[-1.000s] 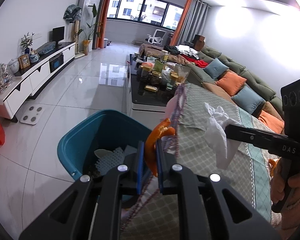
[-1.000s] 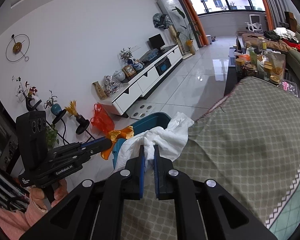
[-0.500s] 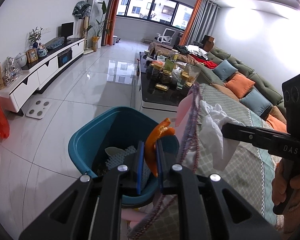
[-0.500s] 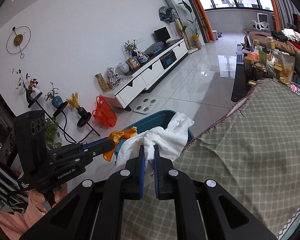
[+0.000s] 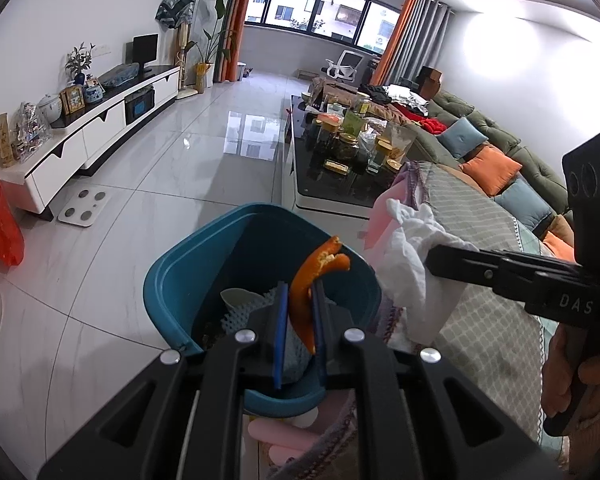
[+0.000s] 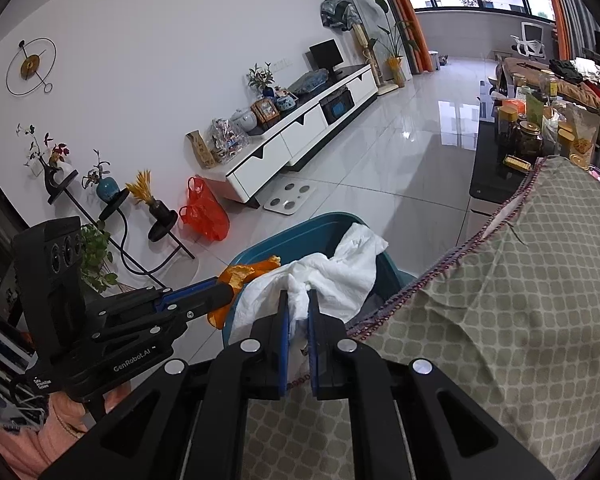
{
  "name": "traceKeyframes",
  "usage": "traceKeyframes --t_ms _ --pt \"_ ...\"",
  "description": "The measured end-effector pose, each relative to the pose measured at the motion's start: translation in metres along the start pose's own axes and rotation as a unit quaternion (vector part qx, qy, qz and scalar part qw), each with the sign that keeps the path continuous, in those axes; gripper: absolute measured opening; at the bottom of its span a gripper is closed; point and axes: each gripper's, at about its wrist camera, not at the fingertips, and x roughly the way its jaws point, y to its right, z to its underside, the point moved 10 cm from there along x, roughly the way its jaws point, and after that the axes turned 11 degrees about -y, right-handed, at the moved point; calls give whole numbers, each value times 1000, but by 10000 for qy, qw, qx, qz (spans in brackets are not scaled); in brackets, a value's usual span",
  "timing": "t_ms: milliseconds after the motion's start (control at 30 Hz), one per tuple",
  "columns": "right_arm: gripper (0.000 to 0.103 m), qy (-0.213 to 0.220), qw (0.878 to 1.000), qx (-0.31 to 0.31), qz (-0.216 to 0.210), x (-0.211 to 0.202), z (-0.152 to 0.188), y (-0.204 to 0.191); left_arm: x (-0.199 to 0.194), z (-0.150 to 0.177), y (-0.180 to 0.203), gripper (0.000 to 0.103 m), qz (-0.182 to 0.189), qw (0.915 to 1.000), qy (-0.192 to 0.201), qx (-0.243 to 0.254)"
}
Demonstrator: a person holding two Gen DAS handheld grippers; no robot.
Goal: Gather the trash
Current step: 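Carry the orange peel and tissue with both tools over the teal bin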
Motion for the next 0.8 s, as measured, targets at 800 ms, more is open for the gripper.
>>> traceKeyframes --t_ms 800 --pt "9 -370 9990 -101 236 38 -10 -4 26 5 -20 13 -217 9992 -227 -229"
